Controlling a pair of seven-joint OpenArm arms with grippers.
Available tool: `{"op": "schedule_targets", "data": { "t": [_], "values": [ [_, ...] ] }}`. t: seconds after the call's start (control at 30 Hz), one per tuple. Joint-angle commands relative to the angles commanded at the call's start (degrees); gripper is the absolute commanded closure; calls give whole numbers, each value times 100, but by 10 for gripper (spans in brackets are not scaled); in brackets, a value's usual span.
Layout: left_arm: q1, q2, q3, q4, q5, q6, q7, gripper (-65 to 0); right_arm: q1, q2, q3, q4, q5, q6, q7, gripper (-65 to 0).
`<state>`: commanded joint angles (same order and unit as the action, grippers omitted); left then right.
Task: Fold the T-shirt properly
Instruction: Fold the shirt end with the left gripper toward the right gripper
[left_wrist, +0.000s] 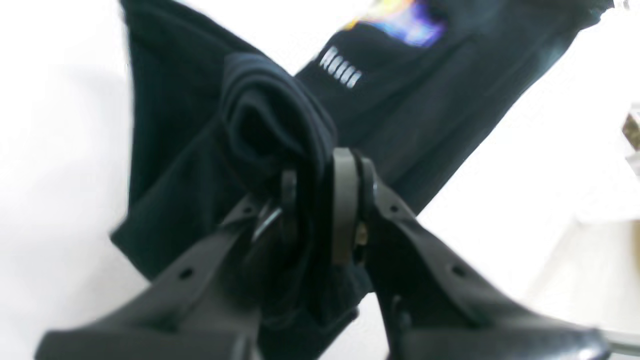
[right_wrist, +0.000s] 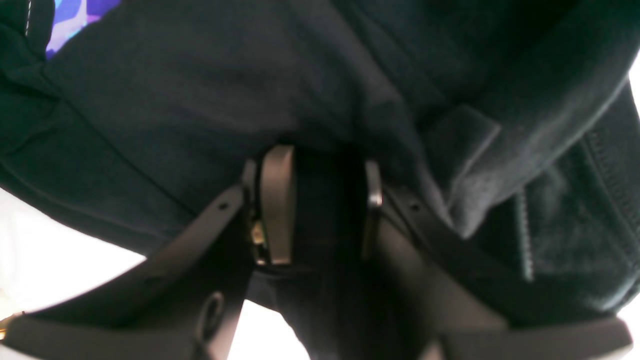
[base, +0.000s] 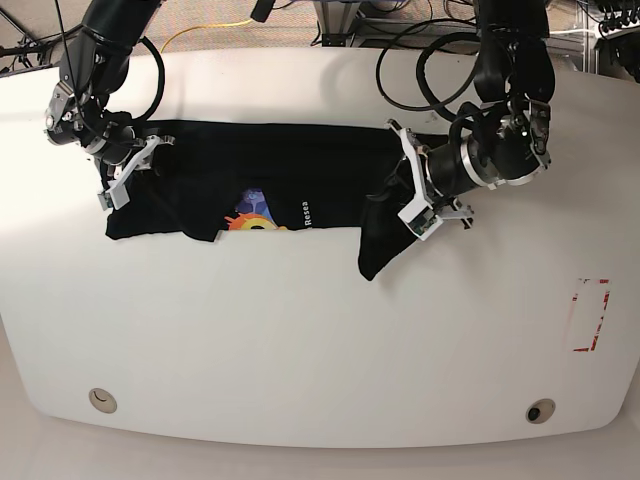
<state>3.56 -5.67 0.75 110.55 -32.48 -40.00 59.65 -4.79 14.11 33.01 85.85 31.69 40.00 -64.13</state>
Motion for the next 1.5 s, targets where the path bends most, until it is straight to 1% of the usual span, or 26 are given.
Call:
{"op": "schedule_targets", "data": {
  "t": [0.1, 0.27, 0.4, 0.57, 0.63, 0.67, 0.77, 0.8, 0.9, 0.93, 1.0, 1.03, 1.1, 1.13, 1.2, 1.3, 1.4, 1.47, 1.5],
  "values": [
    [-9, 105, 9, -62, 0, 0, 0, -43, 0, 0, 0, 0, 0, 0, 0, -166],
    [-26, 123, 185, -123, 44, 0, -9, -43, -9, 0, 0, 0, 0, 0, 0, -166],
    [-193, 158, 475, -167, 343, 0, -18, -43, 0, 0, -9, 0, 0, 0, 0, -166],
    [-273, 554, 615, -176, 826, 0, -18, -44, -9, 0, -9, 9, 0, 0, 0, -166],
    [-431, 668, 615, -176, 923, 0, 0, -54, -9, 0, -18, 9, 0, 0, 0, -166],
    [-475, 712, 615, -176, 941, 0, 0, -72, -9, 0, -18, 9, 0, 0, 0, -166],
    [-545, 800, 615, -176, 932, 0, 0, -199, -9, 0, -26, 9, 0, 0, 0, -166],
    [-554, 853, 624, -176, 932, 0, 9, -260, -9, 0, -26, 9, 0, 0, 0, -166],
    [-571, 985, 721, -141, 923, 0, 79, -369, -9, 0, -18, 18, 0, 0, 0, -166],
    [-633, 1020, 800, -123, 914, 0, 273, -382, -9, 0, -18, 18, 0, 0, 0, -166],
    [-782, 1037, 958, -114, 914, 0, 659, -383, 9, 0, -18, 18, 0, 0, 0, -166],
    [-879, 1037, 1064, -114, 897, 0, 923, -383, 26, 0, -18, 18, 0, 0, -9, -166],
    [-967, 1046, 1178, -35, 800, 0, 1187, -383, 35, 0, -18, 18, 0, 0, -9, -166],
    [-985, 1046, 1196, 44, 695, 0, 1257, -383, 44, 0, -18, 18, 0, 0, -9, -166],
    [-958, 1037, 1029, 229, 484, 0, 1301, -383, 44, 0, -26, 18, 0, 0, -9, -166],
    [-958, 976, 738, 273, 396, 0, 1310, -383, 105, 0, -26, 18, 0, 0, -9, -166],
    [-932, 668, 510, 264, 422, 0, 1301, -383, 114, 0, -26, 18, 0, 0, -9, -166],
    [-774, 413, 501, 264, 422, 0, 1257, -383, 114, 0, -26, 18, 0, 0, -9, -166],
    [-730, 343, 501, 264, 422, 0, 1222, -383, 114, 0, -26, 18, 0, 0, -9, -166]
  ]
}}
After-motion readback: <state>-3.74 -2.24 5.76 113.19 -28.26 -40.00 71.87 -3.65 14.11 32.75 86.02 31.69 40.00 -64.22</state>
